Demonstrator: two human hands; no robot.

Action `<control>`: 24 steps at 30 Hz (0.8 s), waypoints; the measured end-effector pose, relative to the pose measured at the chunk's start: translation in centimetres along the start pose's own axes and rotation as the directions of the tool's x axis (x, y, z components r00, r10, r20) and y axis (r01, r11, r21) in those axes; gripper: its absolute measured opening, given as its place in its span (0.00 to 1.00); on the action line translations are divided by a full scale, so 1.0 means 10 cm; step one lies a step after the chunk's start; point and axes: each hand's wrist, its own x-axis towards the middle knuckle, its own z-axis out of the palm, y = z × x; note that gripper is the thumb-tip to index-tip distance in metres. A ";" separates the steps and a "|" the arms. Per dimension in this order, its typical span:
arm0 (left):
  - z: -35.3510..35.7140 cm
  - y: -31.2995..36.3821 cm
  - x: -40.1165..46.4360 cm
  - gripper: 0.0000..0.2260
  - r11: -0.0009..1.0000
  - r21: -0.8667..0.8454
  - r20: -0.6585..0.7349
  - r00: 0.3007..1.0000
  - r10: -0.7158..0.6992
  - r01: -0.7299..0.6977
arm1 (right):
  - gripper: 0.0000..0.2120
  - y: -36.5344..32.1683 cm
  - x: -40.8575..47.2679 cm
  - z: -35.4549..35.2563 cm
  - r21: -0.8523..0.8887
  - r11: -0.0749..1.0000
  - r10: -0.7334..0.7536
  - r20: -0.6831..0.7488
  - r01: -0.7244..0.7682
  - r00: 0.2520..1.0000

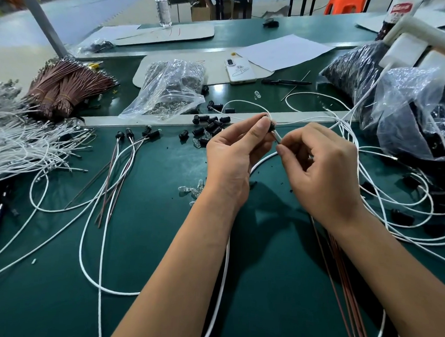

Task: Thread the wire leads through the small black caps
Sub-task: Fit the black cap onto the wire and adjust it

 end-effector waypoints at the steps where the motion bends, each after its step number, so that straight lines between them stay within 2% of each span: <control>1: 0.00 0.00 0.00 0.04 1.000 0.007 -0.001 1.000 0.014 -0.014 | 0.03 0.00 0.00 0.00 -0.004 1.000 0.002 0.005 -0.002 1.000; 5: 0.00 -0.01 -0.01 0.06 0.994 0.037 0.019 0.995 0.100 -0.101 | 0.03 0.00 0.00 0.01 0.002 1.000 0.019 0.021 -0.019 1.000; 10: 0.01 -0.03 -0.01 0.10 0.947 0.136 0.160 0.950 0.267 -0.290 | 0.03 0.03 0.00 0.00 0.000 0.999 0.041 0.011 -0.041 0.999; 13: 0.03 -0.05 -0.03 0.11 0.904 0.220 0.222 0.921 0.320 -0.367 | 0.03 0.06 0.01 -0.01 0.006 1.000 0.024 0.005 -0.024 1.000; 20: 0.04 -0.05 -0.07 0.13 0.869 0.270 0.316 0.890 0.328 -0.416 | 0.01 0.07 0.01 -0.03 0.022 1.000 -0.008 -0.024 0.009 1.000; 24: 0.06 -0.05 -0.08 0.13 0.880 0.246 0.292 0.897 0.332 -0.406 | 0.05 0.06 0.00 -0.03 0.054 0.999 -0.003 -0.039 0.006 0.999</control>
